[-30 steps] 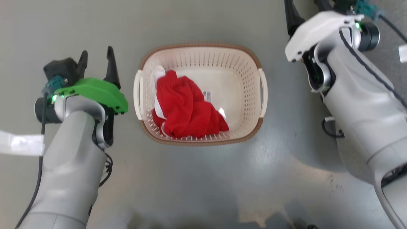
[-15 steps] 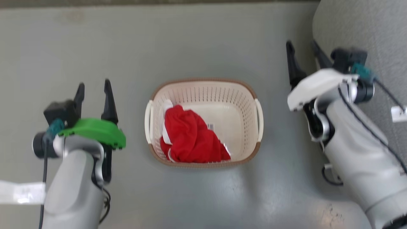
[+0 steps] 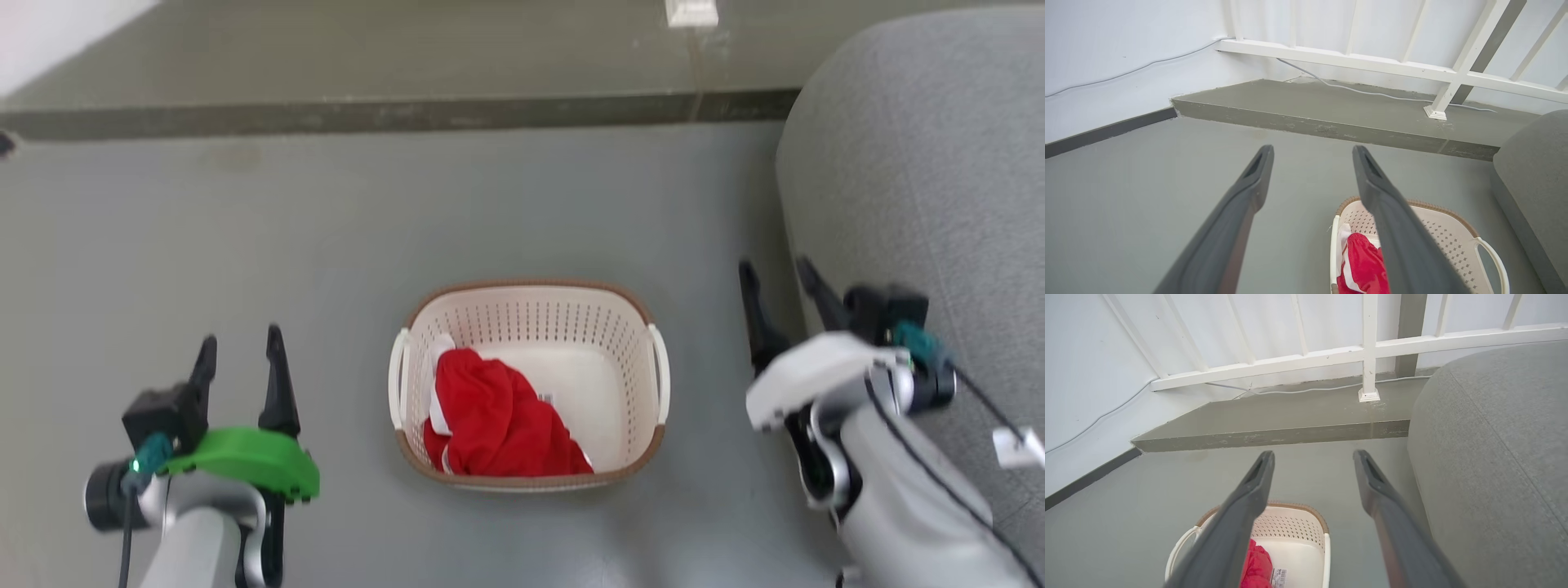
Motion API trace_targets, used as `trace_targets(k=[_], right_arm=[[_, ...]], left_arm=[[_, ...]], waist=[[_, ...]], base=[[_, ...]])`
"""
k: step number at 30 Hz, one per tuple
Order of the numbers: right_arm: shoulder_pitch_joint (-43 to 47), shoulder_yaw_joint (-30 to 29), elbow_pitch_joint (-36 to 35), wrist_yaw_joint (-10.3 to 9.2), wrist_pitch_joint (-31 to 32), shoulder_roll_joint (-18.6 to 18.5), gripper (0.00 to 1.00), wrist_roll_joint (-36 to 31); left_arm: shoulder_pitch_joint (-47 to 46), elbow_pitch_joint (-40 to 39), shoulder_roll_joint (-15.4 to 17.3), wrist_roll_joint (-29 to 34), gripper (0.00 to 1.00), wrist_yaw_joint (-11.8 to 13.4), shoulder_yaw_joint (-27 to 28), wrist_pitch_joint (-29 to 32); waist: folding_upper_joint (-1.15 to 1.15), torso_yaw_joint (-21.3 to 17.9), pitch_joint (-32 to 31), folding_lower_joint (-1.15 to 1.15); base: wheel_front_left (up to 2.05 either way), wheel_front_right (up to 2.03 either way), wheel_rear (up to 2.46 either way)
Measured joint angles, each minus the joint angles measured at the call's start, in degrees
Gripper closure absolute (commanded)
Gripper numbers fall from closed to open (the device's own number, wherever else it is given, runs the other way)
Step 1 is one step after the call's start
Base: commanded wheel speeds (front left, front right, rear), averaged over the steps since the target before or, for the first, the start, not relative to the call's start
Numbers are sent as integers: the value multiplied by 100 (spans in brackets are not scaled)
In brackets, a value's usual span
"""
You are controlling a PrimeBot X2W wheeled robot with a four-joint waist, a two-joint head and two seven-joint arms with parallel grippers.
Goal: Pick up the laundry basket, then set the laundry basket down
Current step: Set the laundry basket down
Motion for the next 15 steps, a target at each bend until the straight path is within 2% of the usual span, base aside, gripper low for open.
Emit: trace_targets(k=[15], right_arm=[[1237, -531, -660, -2, 0, 180, 0, -377]], left_arm=[[1068, -602, -1, 214, 0, 16, 210, 0]], waist=[[0, -147, -623, 0]], base=[[0, 0, 0]])
